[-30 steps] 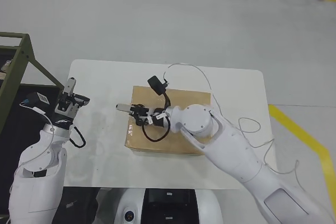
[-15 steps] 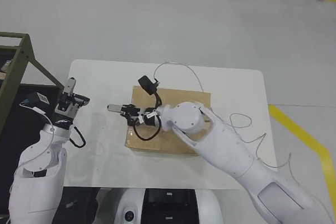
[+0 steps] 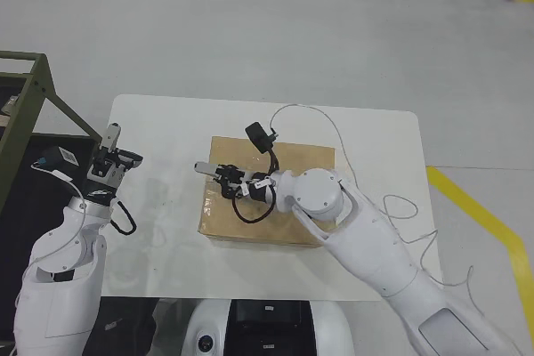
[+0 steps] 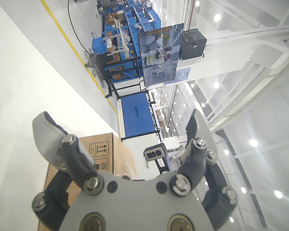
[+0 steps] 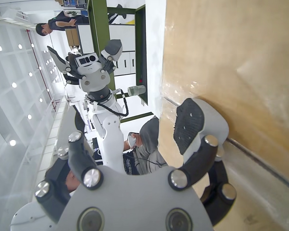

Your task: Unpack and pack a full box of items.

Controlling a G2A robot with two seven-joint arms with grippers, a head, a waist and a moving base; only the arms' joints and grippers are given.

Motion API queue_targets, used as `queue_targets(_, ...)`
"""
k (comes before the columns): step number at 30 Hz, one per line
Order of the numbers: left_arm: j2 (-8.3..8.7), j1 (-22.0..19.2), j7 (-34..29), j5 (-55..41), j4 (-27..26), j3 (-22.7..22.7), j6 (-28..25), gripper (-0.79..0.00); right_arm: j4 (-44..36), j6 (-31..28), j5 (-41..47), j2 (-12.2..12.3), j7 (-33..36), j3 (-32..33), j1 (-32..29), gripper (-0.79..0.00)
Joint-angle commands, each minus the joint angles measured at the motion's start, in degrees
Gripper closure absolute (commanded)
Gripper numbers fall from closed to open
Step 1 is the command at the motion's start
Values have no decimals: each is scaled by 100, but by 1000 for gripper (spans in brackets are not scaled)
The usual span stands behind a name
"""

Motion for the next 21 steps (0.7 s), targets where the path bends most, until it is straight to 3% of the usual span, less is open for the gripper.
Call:
queue_targets(1,0,0,0,0,0,0,0,-785,-76,25,-40,32,6,80,-104,-785)
queue_targets(21,0,0,0,0,0,0,0,-785,-870,293,-603,331,-82,895,-1004,-785)
